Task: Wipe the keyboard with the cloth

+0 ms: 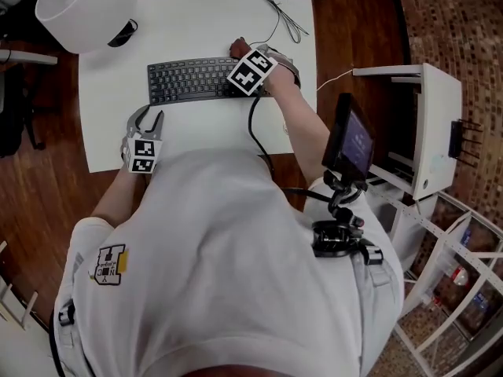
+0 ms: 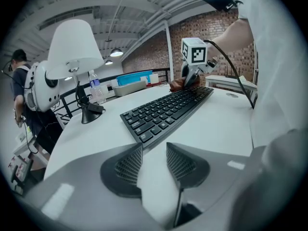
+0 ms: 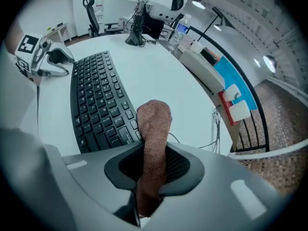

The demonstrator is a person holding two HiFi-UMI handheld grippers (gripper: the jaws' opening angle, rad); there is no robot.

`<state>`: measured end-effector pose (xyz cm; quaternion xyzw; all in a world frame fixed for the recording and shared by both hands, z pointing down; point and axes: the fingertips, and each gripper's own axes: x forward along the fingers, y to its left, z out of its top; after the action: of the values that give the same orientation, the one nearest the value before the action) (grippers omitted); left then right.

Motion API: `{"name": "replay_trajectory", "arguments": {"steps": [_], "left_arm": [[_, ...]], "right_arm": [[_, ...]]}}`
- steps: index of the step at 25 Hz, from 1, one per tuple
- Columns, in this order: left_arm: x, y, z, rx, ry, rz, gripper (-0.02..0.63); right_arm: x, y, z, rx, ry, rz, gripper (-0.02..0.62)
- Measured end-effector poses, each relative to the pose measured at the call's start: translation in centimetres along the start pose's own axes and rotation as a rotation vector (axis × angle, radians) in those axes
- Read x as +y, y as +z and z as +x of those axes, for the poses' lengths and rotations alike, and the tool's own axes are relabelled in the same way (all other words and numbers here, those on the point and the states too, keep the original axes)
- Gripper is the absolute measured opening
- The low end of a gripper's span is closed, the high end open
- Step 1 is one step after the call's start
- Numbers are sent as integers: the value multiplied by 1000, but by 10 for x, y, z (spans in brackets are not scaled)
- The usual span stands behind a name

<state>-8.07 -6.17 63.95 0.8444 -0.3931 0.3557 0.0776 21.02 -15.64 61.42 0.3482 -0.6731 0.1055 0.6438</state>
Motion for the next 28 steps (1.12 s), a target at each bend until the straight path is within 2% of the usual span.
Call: {"name": "replay_trajectory", "arguments": {"steps": [5,13,19,23,28], "left_arm": [[6,-4,-2,-3,-1,-8,154],[4,-3,-2,-13,-10,-9,155],[5,-2,-2,-16,-15,-13,155],[2,-1,-2,-17,-19,-12,155],[1,0,0,-14,-17,-10,155]], "right_arm": [[24,-4,-2,15,13,-7,84],[93,-52,-23,45,37,12,84],[129,-70,-30,70,74,38,84],[110,-54,-37,42,60,24,84],[51,20,-35,-63,-6,-36,84]]}}
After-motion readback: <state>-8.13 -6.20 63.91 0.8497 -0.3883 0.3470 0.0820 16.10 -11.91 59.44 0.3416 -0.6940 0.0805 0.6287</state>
